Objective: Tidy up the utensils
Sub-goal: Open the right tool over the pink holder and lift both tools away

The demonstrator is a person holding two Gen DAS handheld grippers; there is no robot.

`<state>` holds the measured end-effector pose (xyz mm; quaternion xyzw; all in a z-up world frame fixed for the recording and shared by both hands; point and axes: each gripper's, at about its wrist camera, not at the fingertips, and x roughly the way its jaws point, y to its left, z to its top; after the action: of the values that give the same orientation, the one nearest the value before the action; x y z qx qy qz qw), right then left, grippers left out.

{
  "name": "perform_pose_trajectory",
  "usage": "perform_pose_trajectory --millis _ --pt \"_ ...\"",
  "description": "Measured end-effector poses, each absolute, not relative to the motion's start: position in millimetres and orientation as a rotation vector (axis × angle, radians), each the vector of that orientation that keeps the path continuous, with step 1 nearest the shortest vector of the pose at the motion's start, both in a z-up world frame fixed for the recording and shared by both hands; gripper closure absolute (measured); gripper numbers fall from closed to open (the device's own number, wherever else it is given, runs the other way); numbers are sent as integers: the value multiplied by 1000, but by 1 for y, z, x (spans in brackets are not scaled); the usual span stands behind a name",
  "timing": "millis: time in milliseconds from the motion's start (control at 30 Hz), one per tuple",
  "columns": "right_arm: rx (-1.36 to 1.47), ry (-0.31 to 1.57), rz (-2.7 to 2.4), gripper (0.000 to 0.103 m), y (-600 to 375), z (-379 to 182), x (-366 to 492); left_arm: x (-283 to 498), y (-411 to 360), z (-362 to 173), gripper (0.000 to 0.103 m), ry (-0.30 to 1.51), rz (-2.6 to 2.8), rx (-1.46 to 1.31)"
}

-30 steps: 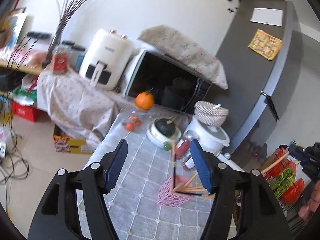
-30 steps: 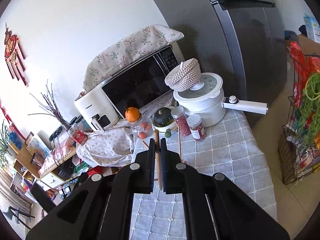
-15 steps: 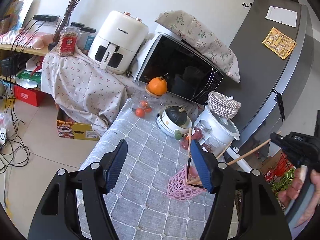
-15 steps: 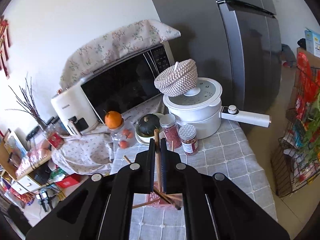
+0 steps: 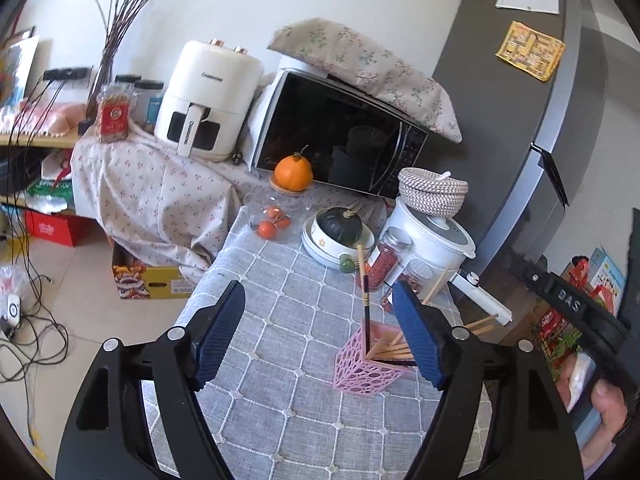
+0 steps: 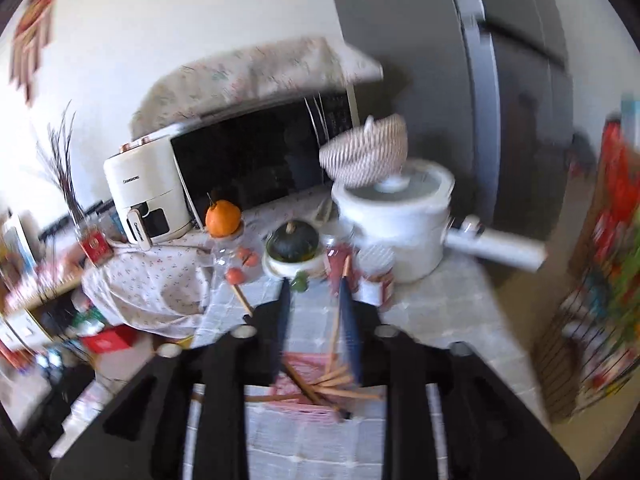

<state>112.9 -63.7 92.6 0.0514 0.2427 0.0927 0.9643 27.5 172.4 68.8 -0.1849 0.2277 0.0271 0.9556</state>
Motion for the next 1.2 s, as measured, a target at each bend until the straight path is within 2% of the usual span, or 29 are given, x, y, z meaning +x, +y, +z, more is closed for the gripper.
perform_pose_trajectory --millis 200,400,500,633,900,1033,1100,1200 --pt "-43 406 155 68 -55 92 64 23 143 73 25 461 39 -306" --pt "-68 396 137 64 -66 85 38 19 122 72 23 461 37 -251" --pt "-62 400 114 50 -75 80 28 17 111 70 19 470 28 -228" --pt "-54 408 84 45 -86 72 20 14 98 67 14 468 27 -199" --pt "-8 425 -36 26 -116 56 5 8 78 60 7 484 34 -162" --pt "0 429 -84 18 -126 51 1 8 68 56 7 504 30 -138" --pt "10 434 -95 11 -131 50 0 9 62 53 7 518 30 -122" --pt "31 436 -113 7 -139 48 -1 9 54 47 7 539 29 -94"
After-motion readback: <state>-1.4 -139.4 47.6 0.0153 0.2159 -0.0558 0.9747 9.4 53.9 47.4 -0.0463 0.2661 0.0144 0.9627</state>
